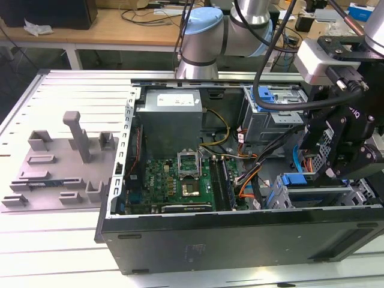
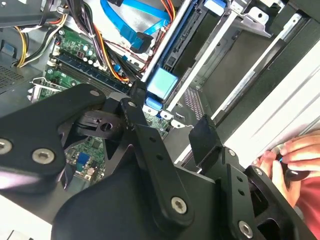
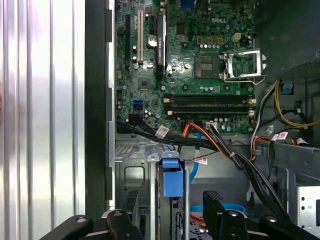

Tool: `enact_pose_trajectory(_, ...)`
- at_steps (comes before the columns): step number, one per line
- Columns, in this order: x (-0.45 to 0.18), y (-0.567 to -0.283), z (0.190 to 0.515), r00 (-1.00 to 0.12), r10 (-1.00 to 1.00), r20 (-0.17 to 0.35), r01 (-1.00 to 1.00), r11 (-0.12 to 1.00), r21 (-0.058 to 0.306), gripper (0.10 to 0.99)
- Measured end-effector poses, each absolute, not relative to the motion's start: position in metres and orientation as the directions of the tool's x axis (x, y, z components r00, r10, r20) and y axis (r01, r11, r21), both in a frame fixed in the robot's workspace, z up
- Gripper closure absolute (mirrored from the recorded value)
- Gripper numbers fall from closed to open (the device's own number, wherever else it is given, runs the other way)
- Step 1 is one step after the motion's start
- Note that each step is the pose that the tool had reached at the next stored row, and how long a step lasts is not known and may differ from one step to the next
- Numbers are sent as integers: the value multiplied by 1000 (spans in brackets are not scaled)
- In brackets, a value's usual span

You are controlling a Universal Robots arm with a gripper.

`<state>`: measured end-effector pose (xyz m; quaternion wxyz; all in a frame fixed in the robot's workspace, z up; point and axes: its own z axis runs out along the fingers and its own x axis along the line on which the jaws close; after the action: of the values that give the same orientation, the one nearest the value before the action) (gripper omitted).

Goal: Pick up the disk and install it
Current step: 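Insert the first disk wire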

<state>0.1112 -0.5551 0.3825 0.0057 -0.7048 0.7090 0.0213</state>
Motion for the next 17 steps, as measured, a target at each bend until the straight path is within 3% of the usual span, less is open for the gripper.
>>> enact_pose_trajectory(3, 111, -537, 383, -6, -1000, 14, -1000, 7, 22, 463)
enact_pose_trajectory(6, 111, -511, 383, -6, -988, 153, -1000, 10, 21, 463)
enact_pose_trajectory(8, 111, -507, 383, -6, -982, 191, -1000, 10, 20, 463)
enact_pose_trajectory(11, 111, -489, 383, -6, -956, 294, -1000, 13, 19, 463)
enact_pose_trajectory(14, 111, -467, 383, -6, -949, 316, -1000, 13, 19, 463)
enact_pose_trajectory(17, 111, -463, 383, -21, -949, 315, -1000, 27, 16, 463)
